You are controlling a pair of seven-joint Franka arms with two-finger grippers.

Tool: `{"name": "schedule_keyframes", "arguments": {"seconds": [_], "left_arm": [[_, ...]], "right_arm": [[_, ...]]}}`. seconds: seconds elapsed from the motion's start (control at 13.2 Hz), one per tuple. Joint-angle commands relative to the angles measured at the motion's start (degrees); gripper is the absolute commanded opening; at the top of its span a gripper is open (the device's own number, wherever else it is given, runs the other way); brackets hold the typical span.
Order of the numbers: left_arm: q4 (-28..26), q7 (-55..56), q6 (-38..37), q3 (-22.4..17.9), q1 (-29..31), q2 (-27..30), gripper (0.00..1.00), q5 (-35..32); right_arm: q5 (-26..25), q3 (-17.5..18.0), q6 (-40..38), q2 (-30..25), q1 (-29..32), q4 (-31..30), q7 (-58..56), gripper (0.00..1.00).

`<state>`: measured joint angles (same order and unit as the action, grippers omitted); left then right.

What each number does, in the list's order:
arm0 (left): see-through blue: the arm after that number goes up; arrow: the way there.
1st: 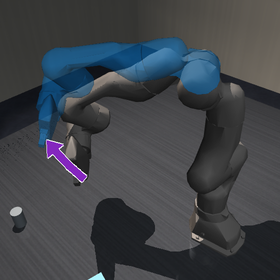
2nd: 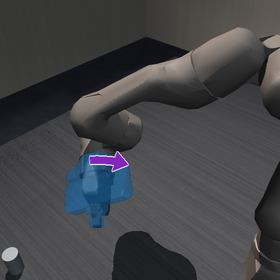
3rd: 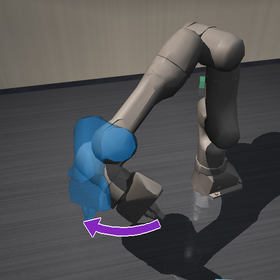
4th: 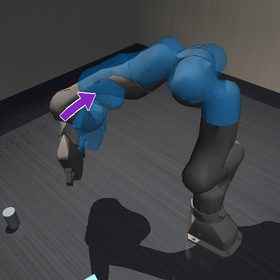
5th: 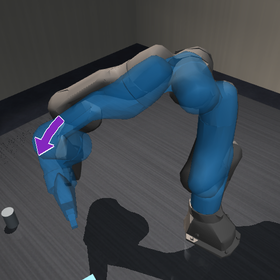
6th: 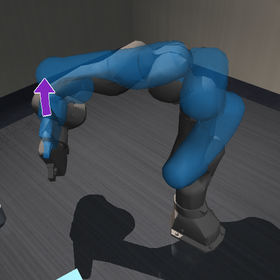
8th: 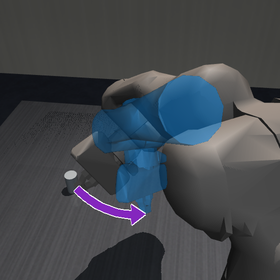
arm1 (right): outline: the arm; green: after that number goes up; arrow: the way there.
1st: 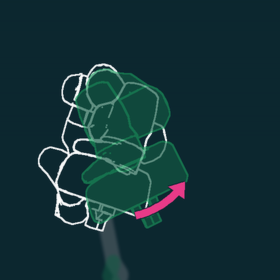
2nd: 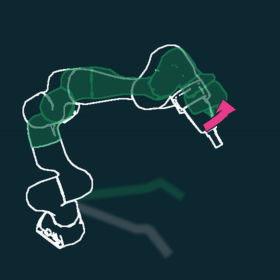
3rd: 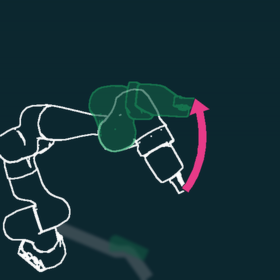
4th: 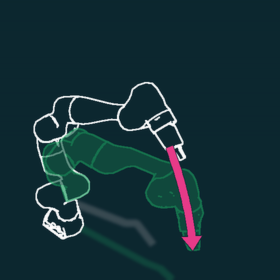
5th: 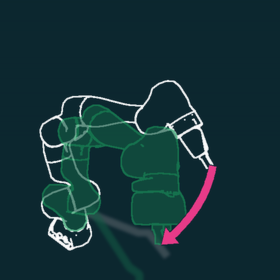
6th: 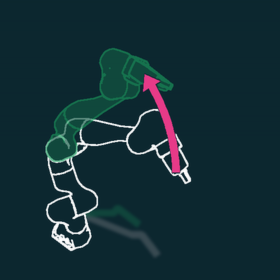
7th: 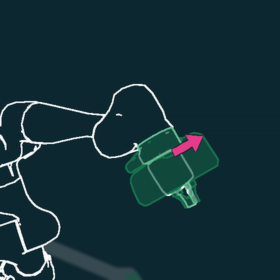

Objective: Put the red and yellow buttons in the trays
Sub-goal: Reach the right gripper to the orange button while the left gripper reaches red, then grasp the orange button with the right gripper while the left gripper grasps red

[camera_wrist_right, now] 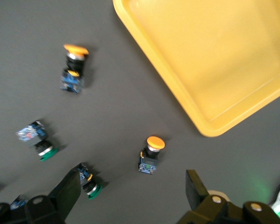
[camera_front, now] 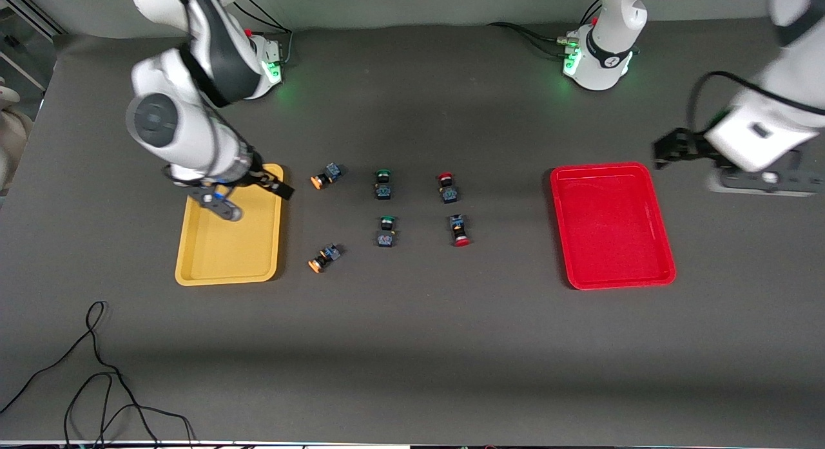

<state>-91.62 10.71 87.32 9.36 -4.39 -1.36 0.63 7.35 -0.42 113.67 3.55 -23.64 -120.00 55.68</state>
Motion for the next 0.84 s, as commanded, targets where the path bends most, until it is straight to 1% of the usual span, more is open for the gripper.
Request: {"name": "schedule_keyframes", "arguments": {"seconds": [0.0,0.08,0.15,0.23,0.3,0.38,0.46,0.61,0.76], "left_arm": [[-3.29,13.76,1.61,6.26,-5.17,0.48,1.00,0.07],[-4.26,19.47,3.62,7.68,-7.71,0.13,1.00,0.16],[-5.31,25.88,6.43,8.12,-11.04,-0.48,1.00,0.33],[-6.37,32.81,9.94,8.04,-14.82,-1.45,1.00,0.51],[-7.33,37.23,13.45,8.13,-17.90,-3.02,1.00,0.51],[-8.21,38.76,16.44,8.04,-20.54,-4.95,1.00,0.51],[-9.96,38.86,19.52,8.04,-21.79,-6.54,1.00,0.51],[-16.62,39.82,28.47,8.13,-23.02,-7.26,1.00,0.60],[-22.17,47.00,37.88,8.04,-25.74,-9.26,1.00,-0.45]], "right_arm": [[0.82,-0.46,7.23,1.10,-5.25,-6.28,8.01,1.00],[0.82,-0.55,11.18,2.15,-7.45,-8.73,10.91,1.00],[0.82,-0.55,13.66,3.20,-9.12,-10.50,13.55,1.00],[0.82,-0.55,14.90,4.26,-10.01,-11.56,14.53,1.00],[0.82,-0.55,16.22,5.14,-10.10,-12.79,14.81,1.00],[0.82,-0.46,18.14,6.11,-10.28,-14.19,15.33,1.00],[0.82,-0.46,21.04,7.25,-11.15,-15.95,15.86,1.00],[0.82,-0.55,25.71,8.66,-12.65,-18.86,17.18,1.00],[0.82,-0.55,27.03,9.71,-12.74,-19.39,17.36,1.00]]}}
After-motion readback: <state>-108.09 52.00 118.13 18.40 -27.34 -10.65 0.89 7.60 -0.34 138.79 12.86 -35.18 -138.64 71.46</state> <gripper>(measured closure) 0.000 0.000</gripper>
